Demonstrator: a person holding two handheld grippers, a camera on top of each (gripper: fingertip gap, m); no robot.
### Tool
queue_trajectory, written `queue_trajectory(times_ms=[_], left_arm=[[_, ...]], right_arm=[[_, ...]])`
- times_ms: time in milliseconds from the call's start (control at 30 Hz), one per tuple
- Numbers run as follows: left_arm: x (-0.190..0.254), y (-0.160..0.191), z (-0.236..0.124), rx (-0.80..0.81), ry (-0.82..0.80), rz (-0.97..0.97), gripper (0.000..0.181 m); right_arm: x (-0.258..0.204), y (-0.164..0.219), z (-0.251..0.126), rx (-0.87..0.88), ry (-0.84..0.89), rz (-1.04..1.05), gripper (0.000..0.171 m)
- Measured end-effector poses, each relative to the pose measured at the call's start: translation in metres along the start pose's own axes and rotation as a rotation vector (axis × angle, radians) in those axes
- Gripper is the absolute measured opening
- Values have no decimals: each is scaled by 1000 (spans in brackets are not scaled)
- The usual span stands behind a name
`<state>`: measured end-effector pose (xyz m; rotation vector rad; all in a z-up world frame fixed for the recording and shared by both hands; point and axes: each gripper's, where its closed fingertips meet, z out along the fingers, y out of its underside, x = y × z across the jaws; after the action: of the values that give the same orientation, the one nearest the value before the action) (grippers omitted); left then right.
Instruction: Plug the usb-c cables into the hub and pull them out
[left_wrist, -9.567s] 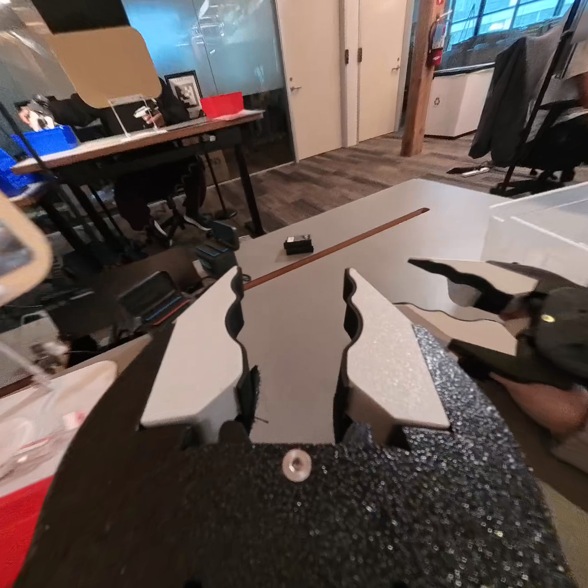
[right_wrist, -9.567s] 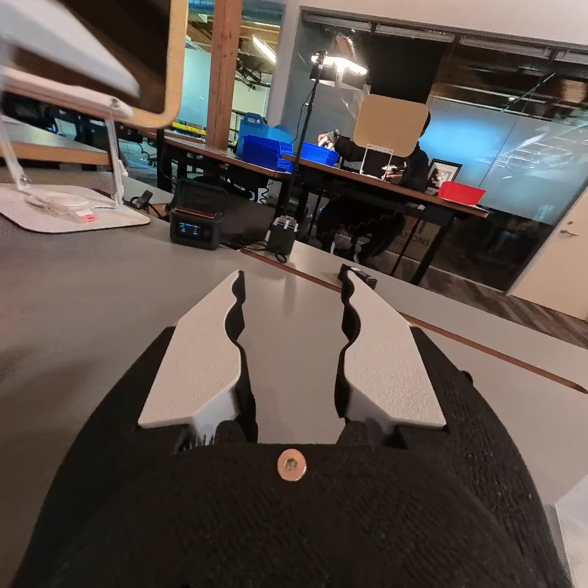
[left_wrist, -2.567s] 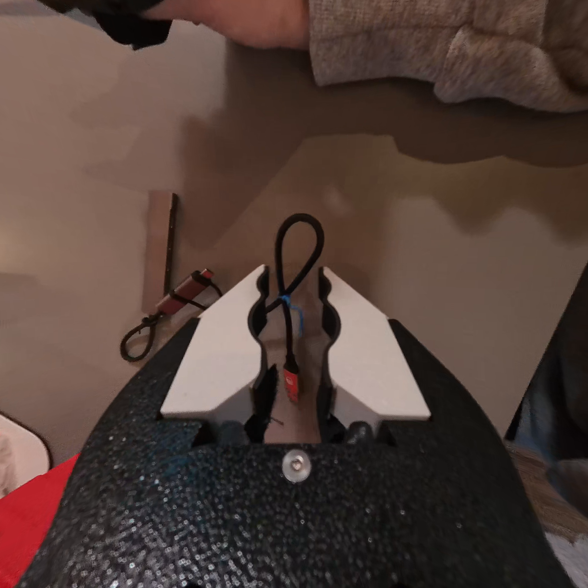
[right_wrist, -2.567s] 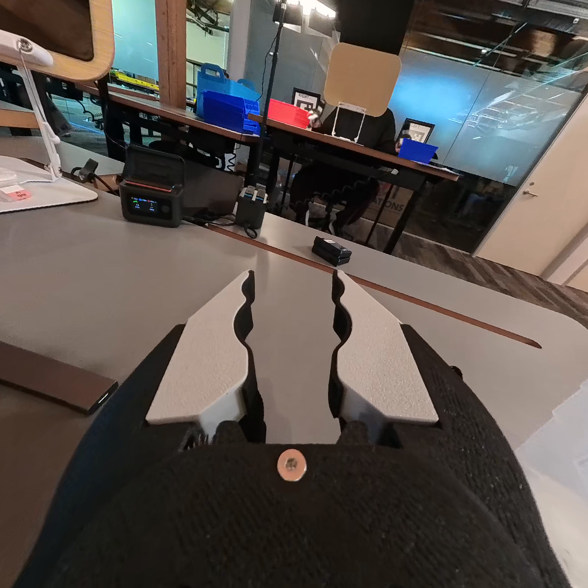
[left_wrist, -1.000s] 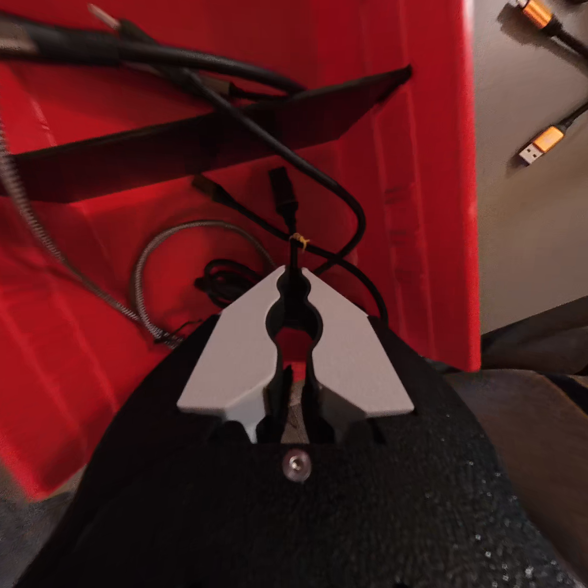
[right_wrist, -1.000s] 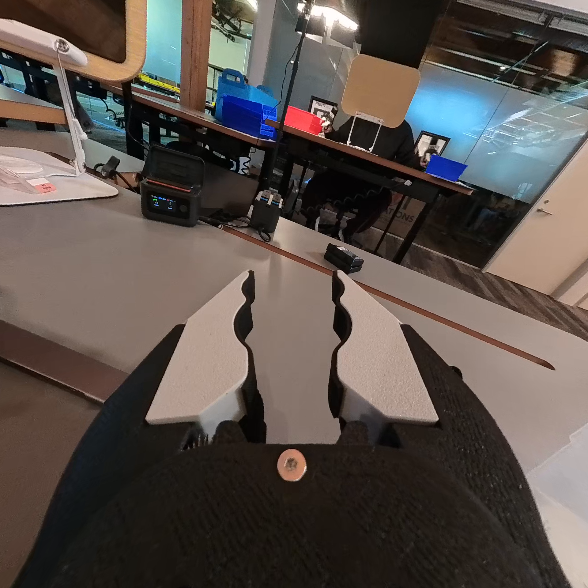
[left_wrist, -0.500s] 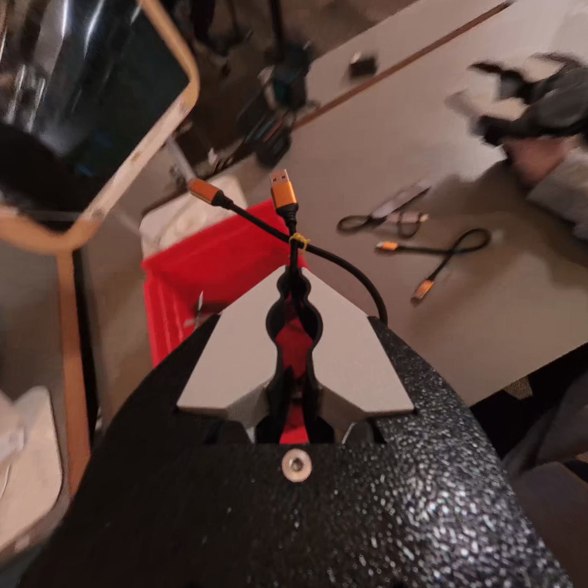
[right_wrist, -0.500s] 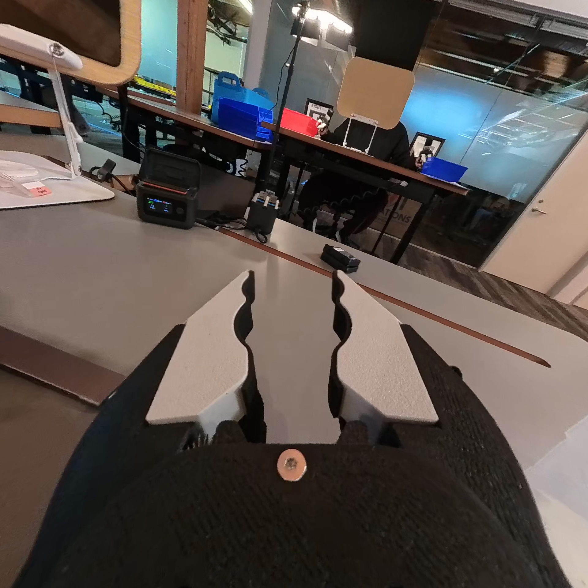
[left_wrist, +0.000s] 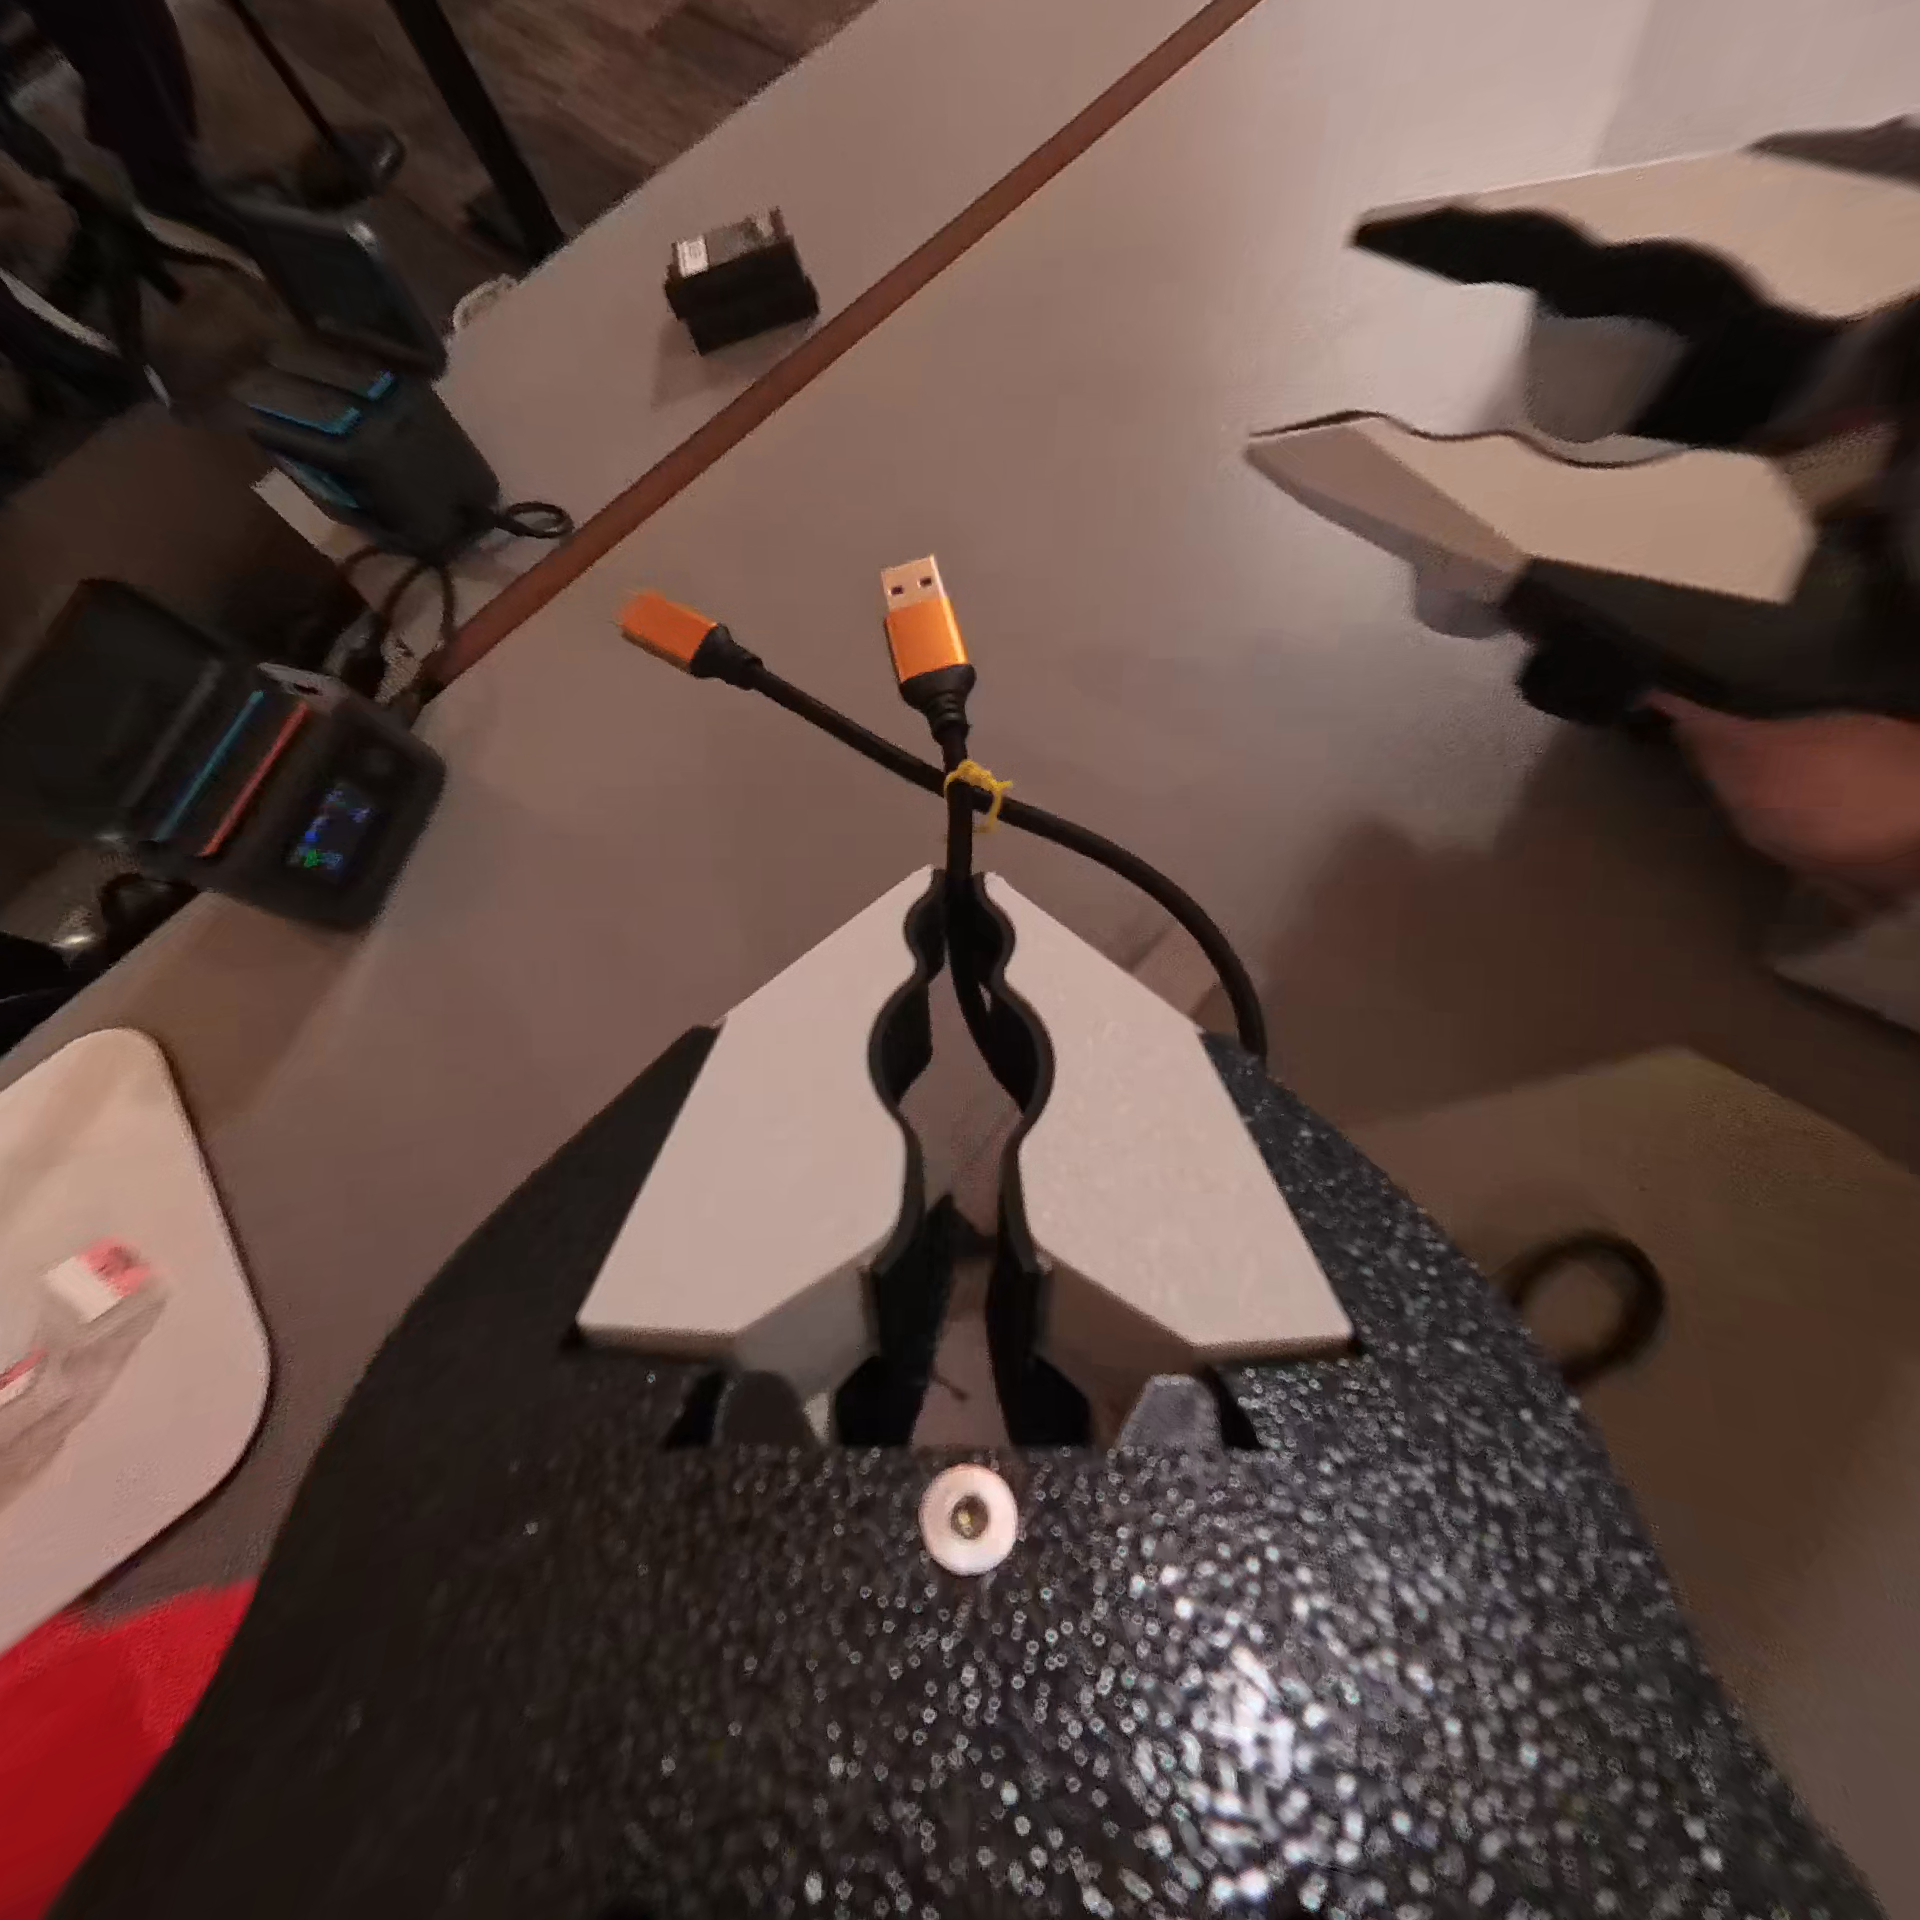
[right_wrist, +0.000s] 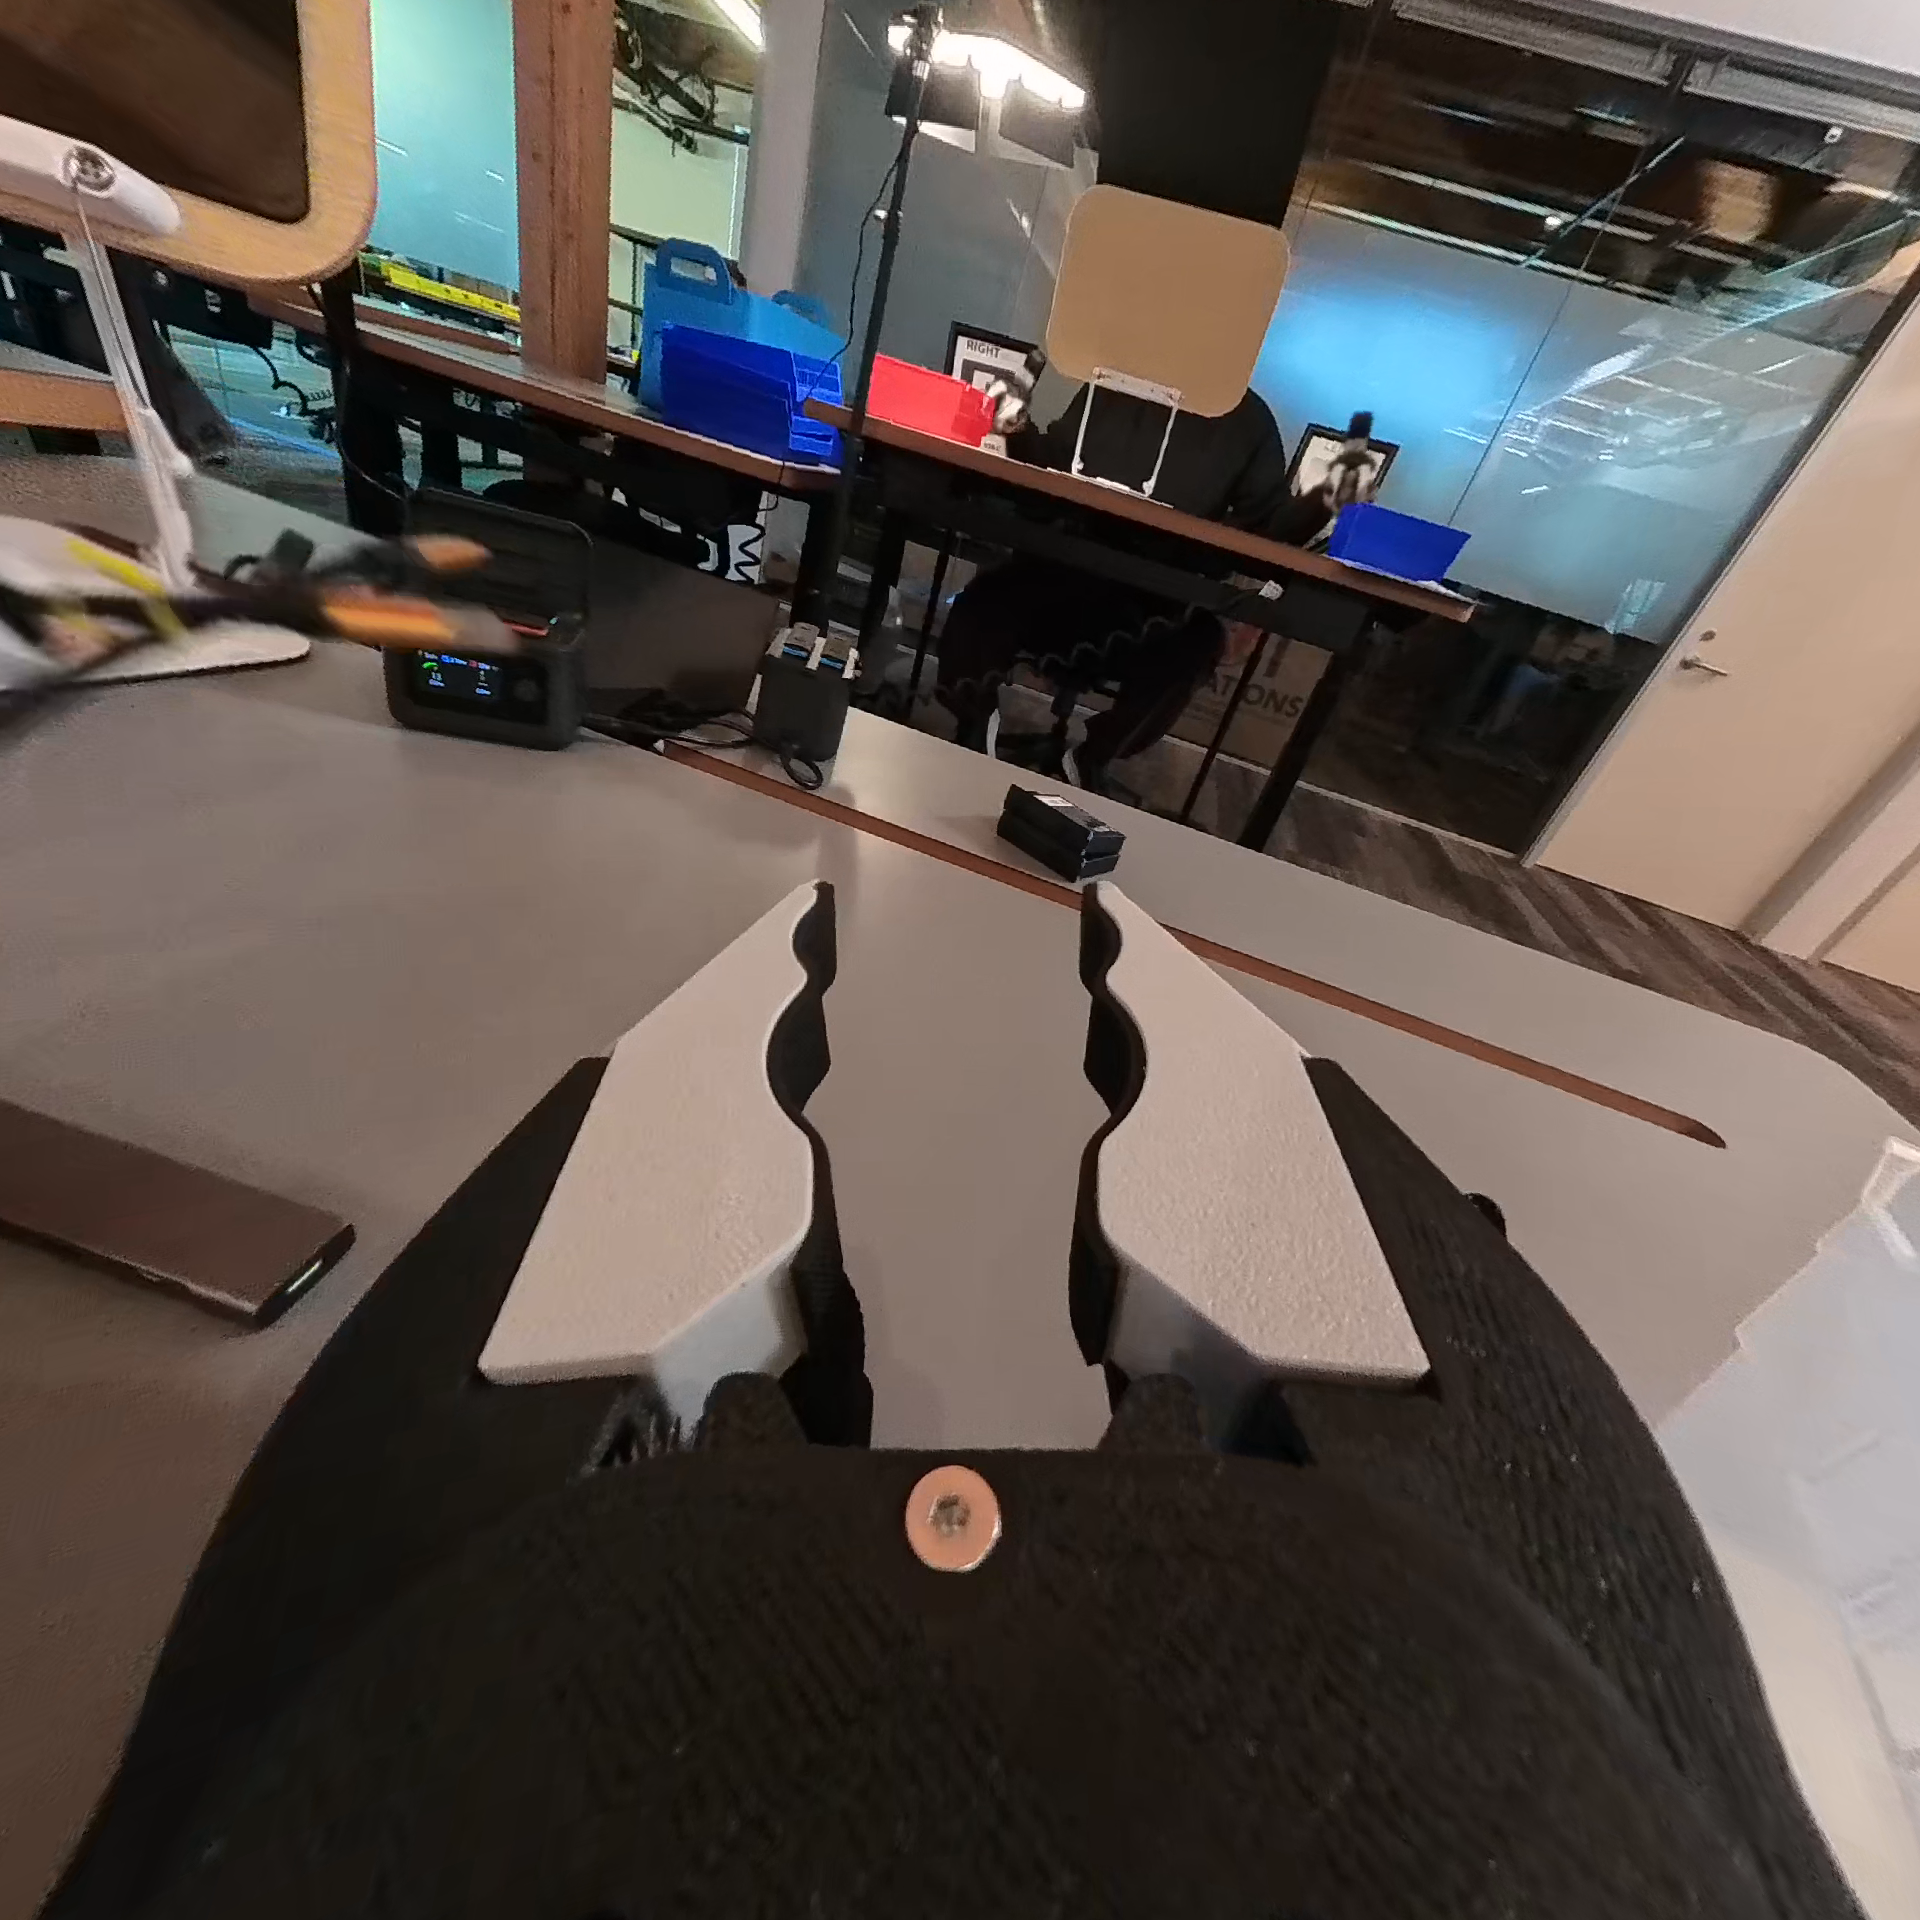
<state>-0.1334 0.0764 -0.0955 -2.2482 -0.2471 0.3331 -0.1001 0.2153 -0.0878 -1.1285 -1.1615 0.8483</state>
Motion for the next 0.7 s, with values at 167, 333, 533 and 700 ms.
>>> queue_trajectory(times_ms=[167, 333, 533, 700], left_arm=[[-12, 2, 61, -45, 10, -58, 1], [-13, 2, 85, -19, 31, -83, 8], [-36, -6, 33, 244, -105, -45, 50], [-24, 2, -31, 527, -54, 78, 51]], right_arm=[[-4, -2, 1, 1, -13, -6, 45], [-17, -6, -2, 12, -66, -56, 45], [-51, -18, -11, 87, -252, -115, 48], [-100, -26, -32, 147, -555, -170, 49]])
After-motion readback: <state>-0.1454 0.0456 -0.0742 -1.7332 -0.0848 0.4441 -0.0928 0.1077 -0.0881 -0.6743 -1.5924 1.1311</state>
